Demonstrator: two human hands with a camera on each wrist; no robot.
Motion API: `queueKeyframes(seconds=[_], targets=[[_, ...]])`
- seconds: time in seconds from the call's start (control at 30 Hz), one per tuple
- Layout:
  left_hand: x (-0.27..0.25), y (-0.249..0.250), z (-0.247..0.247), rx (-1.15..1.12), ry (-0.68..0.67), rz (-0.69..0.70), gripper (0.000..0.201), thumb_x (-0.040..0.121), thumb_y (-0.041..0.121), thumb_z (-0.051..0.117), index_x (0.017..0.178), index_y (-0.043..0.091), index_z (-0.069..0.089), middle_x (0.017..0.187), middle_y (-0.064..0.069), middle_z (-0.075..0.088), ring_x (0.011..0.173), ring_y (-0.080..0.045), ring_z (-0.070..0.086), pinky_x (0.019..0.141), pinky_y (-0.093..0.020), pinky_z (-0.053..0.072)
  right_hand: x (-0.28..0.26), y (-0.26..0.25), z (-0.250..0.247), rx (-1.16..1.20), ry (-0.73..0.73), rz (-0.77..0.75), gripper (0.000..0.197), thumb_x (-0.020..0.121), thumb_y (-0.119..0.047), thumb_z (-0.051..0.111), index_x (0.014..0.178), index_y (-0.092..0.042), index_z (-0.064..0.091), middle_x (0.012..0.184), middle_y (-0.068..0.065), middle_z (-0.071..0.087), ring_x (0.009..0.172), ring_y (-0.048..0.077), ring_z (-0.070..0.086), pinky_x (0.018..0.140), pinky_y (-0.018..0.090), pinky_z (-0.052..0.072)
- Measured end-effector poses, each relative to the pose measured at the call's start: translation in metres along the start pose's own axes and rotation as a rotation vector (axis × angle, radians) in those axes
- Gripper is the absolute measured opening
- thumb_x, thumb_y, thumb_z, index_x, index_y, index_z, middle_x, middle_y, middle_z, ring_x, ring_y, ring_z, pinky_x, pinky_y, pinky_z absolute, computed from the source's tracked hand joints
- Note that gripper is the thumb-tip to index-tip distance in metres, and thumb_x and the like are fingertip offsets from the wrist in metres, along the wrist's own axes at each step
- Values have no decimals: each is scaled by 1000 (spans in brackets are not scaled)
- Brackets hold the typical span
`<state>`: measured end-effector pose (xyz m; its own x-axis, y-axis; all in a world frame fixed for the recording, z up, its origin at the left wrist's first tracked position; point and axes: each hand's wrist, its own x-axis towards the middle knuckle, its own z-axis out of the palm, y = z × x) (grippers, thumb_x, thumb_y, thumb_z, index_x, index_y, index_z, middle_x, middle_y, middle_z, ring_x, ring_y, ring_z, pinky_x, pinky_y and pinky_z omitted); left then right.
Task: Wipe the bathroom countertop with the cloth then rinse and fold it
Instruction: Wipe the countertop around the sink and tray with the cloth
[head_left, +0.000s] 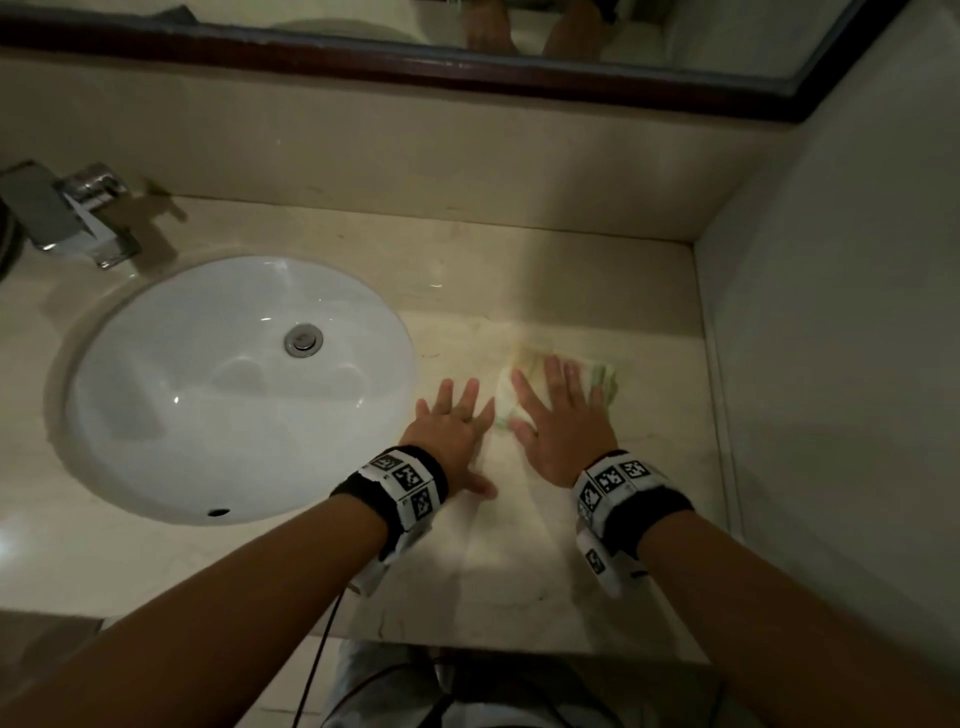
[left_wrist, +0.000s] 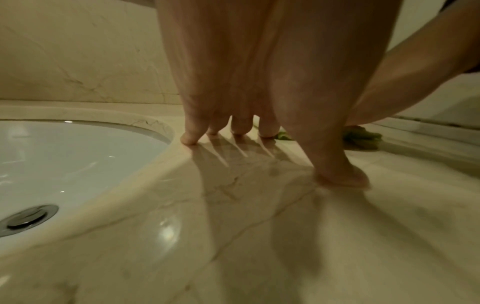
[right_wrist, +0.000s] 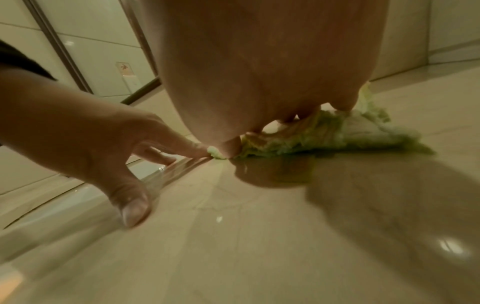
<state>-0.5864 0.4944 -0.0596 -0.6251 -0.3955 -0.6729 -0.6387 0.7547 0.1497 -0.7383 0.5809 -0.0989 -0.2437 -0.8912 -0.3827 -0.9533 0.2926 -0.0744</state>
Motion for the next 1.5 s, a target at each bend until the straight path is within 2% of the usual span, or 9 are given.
queueKeyframes(seconds=[0.13, 0.23, 0.43, 0.6, 0.83, 1.2, 1.3, 1.4, 1.5], targets=[[2, 2, 0, 9, -8, 5, 115, 77, 65, 64, 153, 21, -10, 159, -10, -22, 144, -39, -18, 117, -57, 6, 9, 7, -12, -31, -9, -17, 71, 88, -61, 8, 153, -34, 16, 162, 15, 7, 147, 39, 11, 113, 64, 0], [3, 2, -1, 3, -6, 3, 116, 76, 65, 64, 153, 22, -12, 159, -10, -22, 144, -40, -18, 116, -58, 6, 38, 15, -32, -51, -90, -9, 62, 97, -59, 14, 152, -39, -5, 162, 9, -15, 149, 32, -9, 116, 58, -8], [6, -2, 4, 8, 21, 8, 118, 74, 67, 65, 153, 21, -10, 159, -10, -19, 144, -41, -16, 116, -60, 9, 102, 11, -59, -46, -96, 42, 64, 94, -65, 15, 151, -43, -4, 162, 7, -13, 149, 34, -7, 115, 61, -4], [8, -2, 8, 36, 24, 13, 116, 76, 67, 61, 153, 21, -12, 159, -11, -21, 144, -41, -16, 115, -59, 10, 148, 15, -84, 25, -177, 68, 66, 93, -67, 19, 150, -47, -7, 160, 0, -25, 147, 29, -19, 116, 57, -9], [11, -4, 11, 29, 19, 14, 117, 75, 68, 61, 152, 22, -13, 158, -11, -22, 144, -41, -17, 114, -59, 7, 176, 10, -102, 37, -234, 110, 62, 97, -63, 19, 148, -48, -12, 157, -3, -31, 145, 25, -25, 117, 52, -12], [13, -9, 10, -22, 18, 35, 118, 71, 69, 66, 153, 27, -7, 160, -6, -18, 145, -38, -16, 115, -57, 3, 91, 1, -58, -13, -61, 27, 60, 99, -55, 17, 153, -39, -2, 162, 8, -12, 149, 32, -6, 117, 57, 1], [3, -14, 9, -39, 82, 91, 100, 82, 64, 58, 154, 22, 3, 161, -7, -11, 146, -38, -11, 116, -55, 5, 57, -6, -43, -46, -61, 10, 60, 99, -55, 13, 153, -37, -4, 162, 10, -13, 149, 32, -8, 116, 58, -3], [-16, -35, 18, -78, 175, 172, 71, 96, 50, 46, 153, 18, 18, 162, -5, 1, 148, -30, -2, 118, -44, 12, 20, -23, -27, -76, -55, -22, 66, 91, -56, 6, 154, -35, -1, 162, 14, -11, 149, 35, -7, 114, 59, -7], [-48, -68, 42, -90, 251, 140, 65, 98, 49, 40, 153, 21, 18, 162, 2, 7, 149, -22, 6, 115, -35, 22, -13, -49, -6, -46, 23, -100, 63, 94, -52, 20, 152, -29, 24, 160, 21, 14, 145, 44, 17, 111, 67, 14]])
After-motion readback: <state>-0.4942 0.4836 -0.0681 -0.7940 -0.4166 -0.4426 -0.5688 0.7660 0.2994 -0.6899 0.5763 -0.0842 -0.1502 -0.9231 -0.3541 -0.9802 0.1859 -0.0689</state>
